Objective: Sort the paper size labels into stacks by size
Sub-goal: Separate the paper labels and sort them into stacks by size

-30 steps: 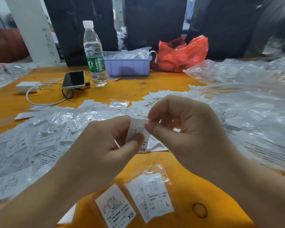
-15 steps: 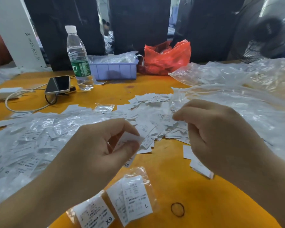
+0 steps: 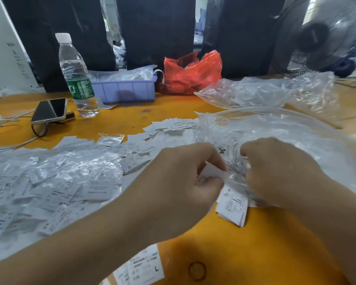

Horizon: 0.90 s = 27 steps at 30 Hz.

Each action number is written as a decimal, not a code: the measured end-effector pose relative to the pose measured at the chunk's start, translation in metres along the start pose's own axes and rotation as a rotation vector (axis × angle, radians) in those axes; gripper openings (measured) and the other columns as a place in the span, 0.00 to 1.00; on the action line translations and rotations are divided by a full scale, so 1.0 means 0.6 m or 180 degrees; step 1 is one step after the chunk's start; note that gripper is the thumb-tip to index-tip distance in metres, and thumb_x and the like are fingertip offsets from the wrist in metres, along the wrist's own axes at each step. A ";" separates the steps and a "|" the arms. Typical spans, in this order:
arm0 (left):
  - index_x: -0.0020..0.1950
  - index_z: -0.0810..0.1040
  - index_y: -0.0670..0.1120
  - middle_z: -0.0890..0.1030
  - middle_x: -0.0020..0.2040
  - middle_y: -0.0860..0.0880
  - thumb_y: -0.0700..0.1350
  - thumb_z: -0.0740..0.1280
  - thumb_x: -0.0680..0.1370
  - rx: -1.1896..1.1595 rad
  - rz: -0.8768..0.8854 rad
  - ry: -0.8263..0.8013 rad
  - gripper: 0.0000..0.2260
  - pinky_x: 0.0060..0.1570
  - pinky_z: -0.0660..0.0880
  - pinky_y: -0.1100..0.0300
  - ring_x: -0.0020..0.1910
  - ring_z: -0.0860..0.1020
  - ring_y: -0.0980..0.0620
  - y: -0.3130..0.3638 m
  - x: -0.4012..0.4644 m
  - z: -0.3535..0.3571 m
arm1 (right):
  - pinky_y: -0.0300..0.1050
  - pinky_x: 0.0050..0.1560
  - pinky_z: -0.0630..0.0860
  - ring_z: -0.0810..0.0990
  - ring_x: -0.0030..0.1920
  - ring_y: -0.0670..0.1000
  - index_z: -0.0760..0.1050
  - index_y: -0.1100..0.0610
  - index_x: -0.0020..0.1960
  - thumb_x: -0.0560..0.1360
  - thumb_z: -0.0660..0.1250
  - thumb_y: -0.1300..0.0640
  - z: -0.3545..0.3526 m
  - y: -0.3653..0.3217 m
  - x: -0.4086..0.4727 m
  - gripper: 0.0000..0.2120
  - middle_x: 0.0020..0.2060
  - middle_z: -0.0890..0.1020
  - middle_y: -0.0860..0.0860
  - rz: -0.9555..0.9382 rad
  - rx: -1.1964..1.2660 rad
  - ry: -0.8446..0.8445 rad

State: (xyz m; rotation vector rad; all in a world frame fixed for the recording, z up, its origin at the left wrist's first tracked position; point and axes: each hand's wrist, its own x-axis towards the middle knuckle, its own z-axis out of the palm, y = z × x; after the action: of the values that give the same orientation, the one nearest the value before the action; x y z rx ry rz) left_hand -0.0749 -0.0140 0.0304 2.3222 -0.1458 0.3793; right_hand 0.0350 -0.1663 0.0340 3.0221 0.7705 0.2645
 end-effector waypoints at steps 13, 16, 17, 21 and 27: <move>0.47 0.74 0.62 0.78 0.36 0.56 0.50 0.66 0.78 0.0368 0.0006 -0.0073 0.05 0.37 0.71 0.67 0.31 0.74 0.58 -0.010 0.018 0.029 | 0.47 0.40 0.78 0.78 0.41 0.53 0.77 0.52 0.52 0.74 0.63 0.60 0.032 0.016 0.007 0.09 0.43 0.80 0.51 -0.0003 0.0686 0.0543; 0.48 0.74 0.62 0.79 0.38 0.55 0.50 0.66 0.78 0.0359 -0.0020 -0.0043 0.05 0.35 0.75 0.60 0.34 0.77 0.56 -0.010 0.019 0.024 | 0.43 0.39 0.76 0.78 0.38 0.50 0.81 0.55 0.51 0.72 0.68 0.63 0.023 0.016 0.005 0.10 0.39 0.81 0.50 -0.0405 0.1207 0.1404; 0.49 0.74 0.63 0.80 0.39 0.56 0.49 0.66 0.77 0.0329 -0.0044 -0.0006 0.07 0.33 0.75 0.58 0.35 0.78 0.56 -0.009 0.020 0.020 | 0.40 0.37 0.76 0.78 0.36 0.47 0.82 0.55 0.50 0.71 0.70 0.64 0.016 0.012 0.002 0.09 0.37 0.81 0.48 -0.0589 0.1486 0.1678; 0.50 0.70 0.69 0.81 0.39 0.59 0.47 0.65 0.79 0.0291 -0.0323 0.0162 0.14 0.25 0.74 0.63 0.32 0.79 0.58 -0.014 0.013 -0.006 | 0.45 0.38 0.79 0.80 0.34 0.48 0.81 0.51 0.41 0.68 0.74 0.63 -0.006 -0.014 -0.019 0.08 0.34 0.82 0.48 -0.0908 0.3337 0.1397; 0.45 0.80 0.62 0.80 0.41 0.63 0.42 0.63 0.78 0.0111 -0.0773 0.0401 0.14 0.30 0.77 0.54 0.36 0.79 0.54 -0.030 -0.021 -0.051 | 0.43 0.38 0.81 0.81 0.36 0.49 0.83 0.51 0.39 0.58 0.72 0.69 -0.041 -0.058 -0.017 0.16 0.34 0.82 0.51 -0.1358 0.5192 -0.0107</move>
State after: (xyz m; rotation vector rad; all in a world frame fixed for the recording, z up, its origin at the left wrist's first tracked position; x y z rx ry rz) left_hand -0.0898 0.0205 0.0348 2.3087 0.2043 0.4056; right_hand 0.0053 -0.1412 0.0545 3.7593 2.5463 -0.8573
